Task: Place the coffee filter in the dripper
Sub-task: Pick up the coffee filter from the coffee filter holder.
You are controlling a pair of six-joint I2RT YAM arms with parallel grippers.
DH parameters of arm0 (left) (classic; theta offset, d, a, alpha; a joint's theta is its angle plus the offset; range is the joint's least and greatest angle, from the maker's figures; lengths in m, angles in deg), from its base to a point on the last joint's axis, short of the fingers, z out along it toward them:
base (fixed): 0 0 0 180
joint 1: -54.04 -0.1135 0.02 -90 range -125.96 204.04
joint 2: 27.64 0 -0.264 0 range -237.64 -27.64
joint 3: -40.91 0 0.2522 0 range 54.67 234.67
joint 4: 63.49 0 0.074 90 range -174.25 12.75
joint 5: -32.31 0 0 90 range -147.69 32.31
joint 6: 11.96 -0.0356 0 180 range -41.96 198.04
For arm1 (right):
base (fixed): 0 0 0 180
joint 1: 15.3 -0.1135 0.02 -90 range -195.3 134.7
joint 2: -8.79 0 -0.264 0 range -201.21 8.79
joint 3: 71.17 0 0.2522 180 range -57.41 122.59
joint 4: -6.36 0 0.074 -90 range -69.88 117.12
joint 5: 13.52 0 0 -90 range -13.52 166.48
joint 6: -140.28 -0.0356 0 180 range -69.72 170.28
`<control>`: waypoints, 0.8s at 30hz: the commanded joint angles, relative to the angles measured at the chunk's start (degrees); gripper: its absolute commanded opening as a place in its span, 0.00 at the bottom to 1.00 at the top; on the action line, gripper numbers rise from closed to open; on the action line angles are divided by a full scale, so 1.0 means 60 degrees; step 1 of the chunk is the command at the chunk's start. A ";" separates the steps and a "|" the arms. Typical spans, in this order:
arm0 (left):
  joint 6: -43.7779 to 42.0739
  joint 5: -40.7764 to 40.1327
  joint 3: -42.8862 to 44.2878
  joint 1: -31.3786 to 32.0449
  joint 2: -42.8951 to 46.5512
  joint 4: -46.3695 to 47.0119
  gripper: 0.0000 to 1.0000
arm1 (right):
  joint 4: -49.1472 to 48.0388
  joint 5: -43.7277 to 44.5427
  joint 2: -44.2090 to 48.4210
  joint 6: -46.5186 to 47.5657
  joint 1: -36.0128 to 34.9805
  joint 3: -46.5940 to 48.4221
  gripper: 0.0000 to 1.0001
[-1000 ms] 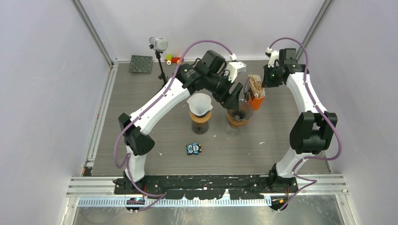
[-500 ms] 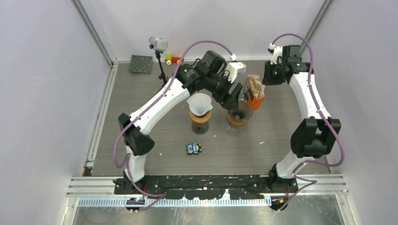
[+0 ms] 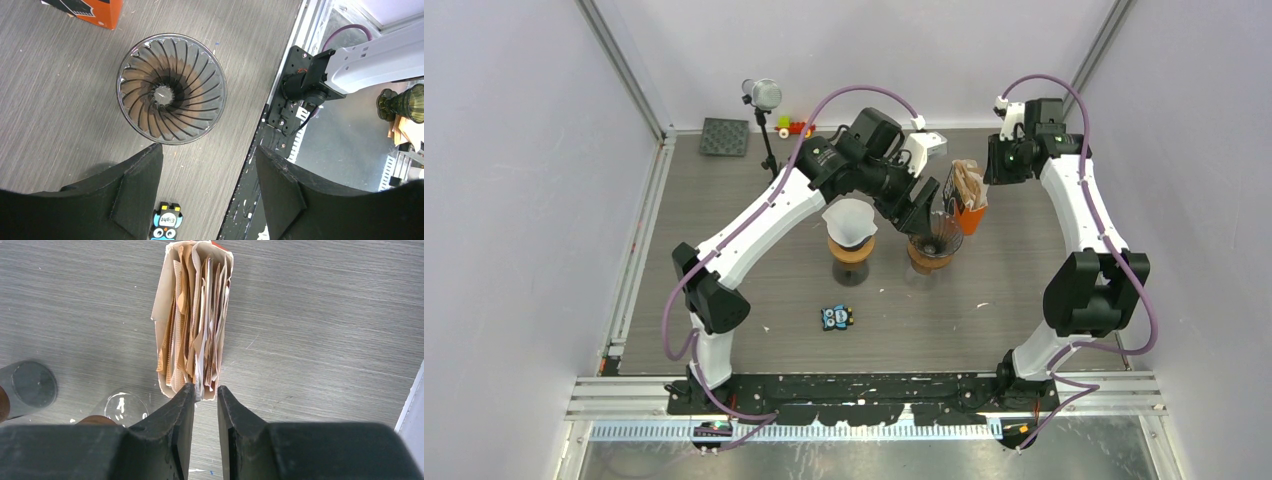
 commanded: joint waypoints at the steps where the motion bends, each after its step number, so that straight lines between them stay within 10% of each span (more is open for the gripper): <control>1: -0.0162 0.0038 0.0028 0.0030 0.0501 0.0281 0.70 | -0.0078 -0.0068 0.0168 0.0083 -0.0022 0.0127 0.28; 24: -0.0264 0.0020 -0.0081 0.0030 0.0641 0.0287 0.70 | 0.0393 -0.0276 0.0826 0.0156 -0.0022 0.0618 0.03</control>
